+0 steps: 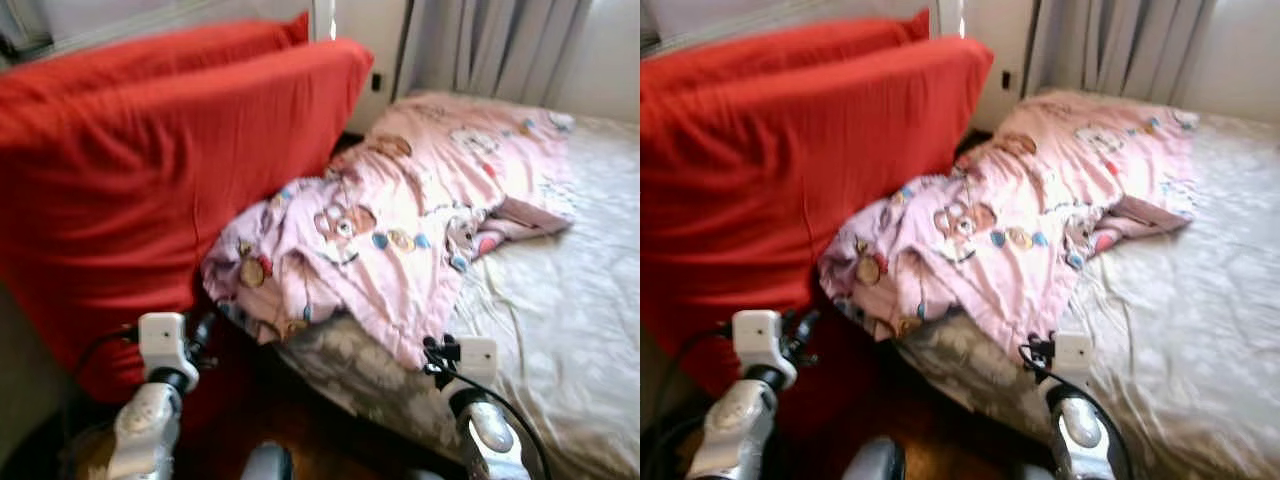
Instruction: Clean up the room
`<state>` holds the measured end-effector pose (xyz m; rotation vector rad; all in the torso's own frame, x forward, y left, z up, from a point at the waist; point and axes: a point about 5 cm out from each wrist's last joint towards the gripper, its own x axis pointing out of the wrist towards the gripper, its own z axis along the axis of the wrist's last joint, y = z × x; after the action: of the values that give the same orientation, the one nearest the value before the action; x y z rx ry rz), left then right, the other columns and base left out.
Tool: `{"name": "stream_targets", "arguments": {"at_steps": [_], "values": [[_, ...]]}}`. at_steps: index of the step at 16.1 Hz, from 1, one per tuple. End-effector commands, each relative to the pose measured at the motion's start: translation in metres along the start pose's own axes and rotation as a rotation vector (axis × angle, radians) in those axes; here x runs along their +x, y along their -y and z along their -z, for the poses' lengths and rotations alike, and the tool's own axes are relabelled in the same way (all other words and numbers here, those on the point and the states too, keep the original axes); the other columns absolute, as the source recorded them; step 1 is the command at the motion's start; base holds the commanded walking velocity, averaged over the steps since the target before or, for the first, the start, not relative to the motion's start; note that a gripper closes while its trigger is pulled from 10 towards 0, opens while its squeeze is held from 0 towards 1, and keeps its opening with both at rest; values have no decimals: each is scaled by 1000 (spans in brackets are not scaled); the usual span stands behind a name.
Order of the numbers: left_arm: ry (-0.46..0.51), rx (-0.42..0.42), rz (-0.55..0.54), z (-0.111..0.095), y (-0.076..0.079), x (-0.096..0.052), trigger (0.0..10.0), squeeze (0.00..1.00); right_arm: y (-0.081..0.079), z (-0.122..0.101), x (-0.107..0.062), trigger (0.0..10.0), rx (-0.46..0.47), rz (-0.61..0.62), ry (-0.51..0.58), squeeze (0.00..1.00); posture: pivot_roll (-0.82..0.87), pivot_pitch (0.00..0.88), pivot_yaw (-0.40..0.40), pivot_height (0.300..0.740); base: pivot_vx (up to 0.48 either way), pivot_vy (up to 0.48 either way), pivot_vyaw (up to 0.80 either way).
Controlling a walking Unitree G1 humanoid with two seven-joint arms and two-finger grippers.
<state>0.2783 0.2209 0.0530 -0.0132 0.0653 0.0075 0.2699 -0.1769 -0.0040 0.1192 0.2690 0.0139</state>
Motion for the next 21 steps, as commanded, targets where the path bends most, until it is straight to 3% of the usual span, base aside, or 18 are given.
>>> {"name": "stream_targets", "arguments": {"at_steps": [1, 6, 11, 19, 21], "values": [[-8, -16, 19, 1, 7, 1, 10000, 0, 10, 4, -4, 10000, 2, 31, -20, 0, 56, 0, -11, 605, 266, 0, 0], [-11, -14, 18, 1, 6, 0, 10000, 0, 7, 8, -6, 10000, 5, 13, -36, 0, 57, 0, -7, 605, 266, 0, 0], [-16, -10, 24, 2, 7, -2, 10000, 0, -3, 15, -8, 10000, -5, -79, -72, 0, 60, 0, -6, 605, 262, 0, 0], [-21, 2, 39, -2, 6, 1, 10000, 0, -11, 16, -4, 10000, -14, -136, -114, 0, 61, 0, 11, 605, 0, 0, 0], [-17, 3, 36, -4, 5, 2, 10000, 0, -14, 15, -3, 10000, -10, -146, -109, 0, 73, 0, 8, 605, 0, 0, 800]]}}
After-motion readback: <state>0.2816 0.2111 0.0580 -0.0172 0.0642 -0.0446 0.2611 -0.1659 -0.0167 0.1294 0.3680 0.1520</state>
